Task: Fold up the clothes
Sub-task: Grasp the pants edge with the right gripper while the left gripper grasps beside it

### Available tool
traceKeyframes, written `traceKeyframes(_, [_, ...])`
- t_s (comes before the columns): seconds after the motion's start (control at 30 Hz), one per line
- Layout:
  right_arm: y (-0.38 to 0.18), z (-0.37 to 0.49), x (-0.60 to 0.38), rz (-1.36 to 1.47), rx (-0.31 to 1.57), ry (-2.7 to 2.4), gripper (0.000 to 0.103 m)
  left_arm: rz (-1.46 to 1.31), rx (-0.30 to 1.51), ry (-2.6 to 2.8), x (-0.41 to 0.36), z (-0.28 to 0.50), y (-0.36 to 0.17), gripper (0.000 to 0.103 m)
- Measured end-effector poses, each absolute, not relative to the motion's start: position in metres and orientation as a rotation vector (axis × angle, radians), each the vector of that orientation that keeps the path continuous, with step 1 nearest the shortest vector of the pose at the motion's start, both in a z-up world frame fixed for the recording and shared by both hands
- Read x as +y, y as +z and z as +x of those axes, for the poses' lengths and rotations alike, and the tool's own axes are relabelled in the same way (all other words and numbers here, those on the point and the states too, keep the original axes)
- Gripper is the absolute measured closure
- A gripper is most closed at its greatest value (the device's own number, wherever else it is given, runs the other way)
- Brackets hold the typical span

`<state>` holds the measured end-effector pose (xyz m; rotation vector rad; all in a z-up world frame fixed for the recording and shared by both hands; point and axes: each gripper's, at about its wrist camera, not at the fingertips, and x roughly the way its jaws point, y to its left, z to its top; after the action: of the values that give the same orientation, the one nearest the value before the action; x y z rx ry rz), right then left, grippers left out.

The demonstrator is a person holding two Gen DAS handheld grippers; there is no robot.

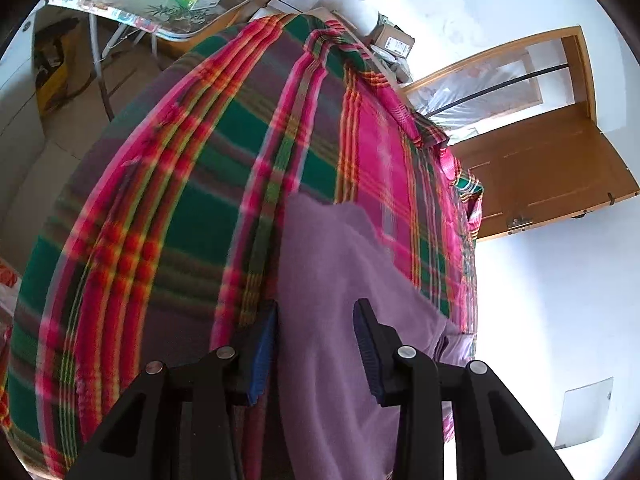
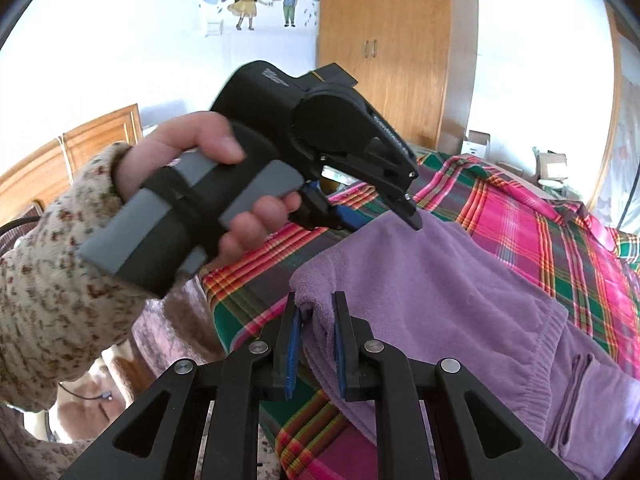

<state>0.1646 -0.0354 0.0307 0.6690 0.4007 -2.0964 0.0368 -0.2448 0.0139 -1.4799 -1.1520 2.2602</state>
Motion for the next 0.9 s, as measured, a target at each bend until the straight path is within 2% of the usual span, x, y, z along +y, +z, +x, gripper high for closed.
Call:
traceKeyframes(0.1, [0.034, 0.163, -0.029, 0.659, 0.379, -2.099, 0.088, -1.490, -1.153, 2.254, -0.241, 0.030, 0.015, 0.065])
traceKeyframes(0.17, [0.036, 0.162, -0.025, 0.653, 0.365, -2.100, 0.088, -1.492, -1.147, 2.253, -0.239, 0.026, 0.015, 0.069])
traceKeyframes(0.23, [0.037, 0.162, -0.021, 0.645, 0.350, -2.102, 0.088, -1.492, -1.149, 2.253, -0.238, 0.026, 0.017, 0.080])
traceKeyframes(0.3, [0.039, 0.165, -0.016, 0.634, 0.336, -2.107, 0.088, -1.477, -1.125, 2.276, -0.233, 0.027, 0.023, 0.086])
traceKeyframes(0.5, [0.053, 0.172, -0.006, 0.592, 0.290, -2.124, 0.088, -1.433, -1.078, 2.324, -0.226, 0.029, 0.044, 0.087])
traceKeyframes(0.63, [0.065, 0.176, 0.003, 0.560, 0.240, -2.129, 0.088, -1.354, -1.118, 2.313, -0.225, 0.032, 0.062, 0.088])
traceKeyframes(0.77, [0.078, 0.178, 0.015, 0.528, 0.193, -2.140, 0.088, -1.310, -1.040, 2.343, -0.212, 0.032, 0.084, 0.088])
traceKeyframes(0.9, [0.088, 0.175, 0.026, 0.521, 0.142, -2.157, 0.088, -1.289, -1.042, 2.330, -0.202, 0.029, 0.096, 0.088])
